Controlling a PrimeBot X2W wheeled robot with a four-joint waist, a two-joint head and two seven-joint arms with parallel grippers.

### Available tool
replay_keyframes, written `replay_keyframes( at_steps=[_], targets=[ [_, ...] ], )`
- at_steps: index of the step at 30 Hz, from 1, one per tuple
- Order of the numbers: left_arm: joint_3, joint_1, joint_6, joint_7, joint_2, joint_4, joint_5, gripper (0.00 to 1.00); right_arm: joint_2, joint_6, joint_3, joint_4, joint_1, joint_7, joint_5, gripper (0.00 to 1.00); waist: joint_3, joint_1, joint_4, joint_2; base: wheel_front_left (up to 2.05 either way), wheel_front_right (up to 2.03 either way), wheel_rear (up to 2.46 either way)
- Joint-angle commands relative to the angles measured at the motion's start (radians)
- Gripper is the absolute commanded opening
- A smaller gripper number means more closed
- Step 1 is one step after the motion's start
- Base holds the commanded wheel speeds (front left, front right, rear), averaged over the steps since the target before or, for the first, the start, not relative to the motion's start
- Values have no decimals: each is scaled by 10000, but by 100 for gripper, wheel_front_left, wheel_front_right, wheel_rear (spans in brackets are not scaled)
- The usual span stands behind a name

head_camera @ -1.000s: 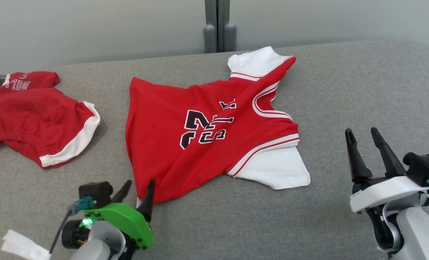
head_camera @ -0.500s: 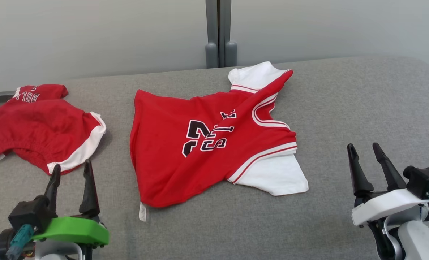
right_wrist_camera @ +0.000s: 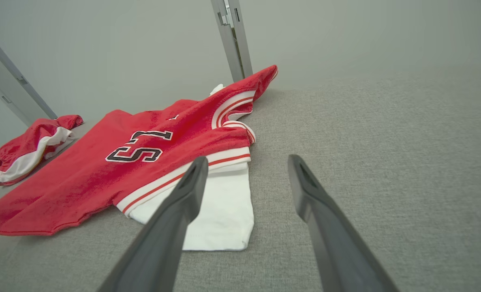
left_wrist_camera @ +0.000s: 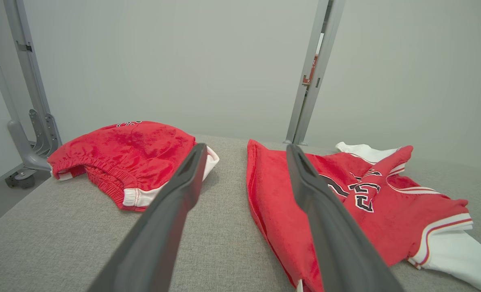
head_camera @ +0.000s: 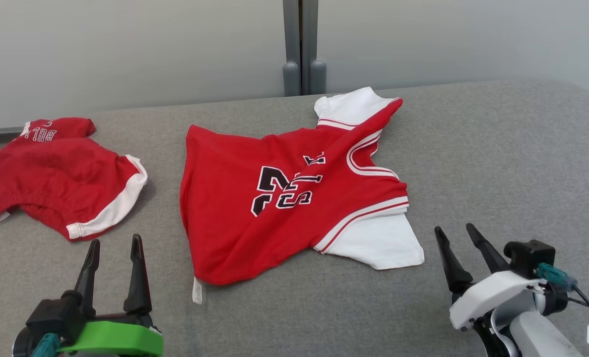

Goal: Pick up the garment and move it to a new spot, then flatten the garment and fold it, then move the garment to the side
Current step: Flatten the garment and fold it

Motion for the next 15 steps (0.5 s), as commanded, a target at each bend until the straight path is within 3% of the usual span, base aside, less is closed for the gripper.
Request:
replay_keyframes(
  at_steps=[1, 7, 14, 15],
  targets=[
    [89, 2, -137, -31, -124, 30, 191, 100, 13, -7, 152, 446, -365, 330, 167, 100, 67, 0, 109, 0, 0, 0, 0],
    [326, -332, -648, -32, -599, 235, 617, 100, 165, -4, 798, 2660, -1835, 1916, 533, 100, 199, 0, 654, 0, 0, 0, 0],
    [656, -431, -948, -31, -917, 453, 893, 100, 722, -5, 506, 5229, -2984, 3739, 709, 100, 231, 0, 1171, 0, 0, 0, 0],
    [703, -433, -966, -31, -947, 469, 915, 100, 781, -5, 460, 5452, -3026, 3816, 696, 90, 226, 0, 1201, 0, 0, 0, 0]
  ],
)
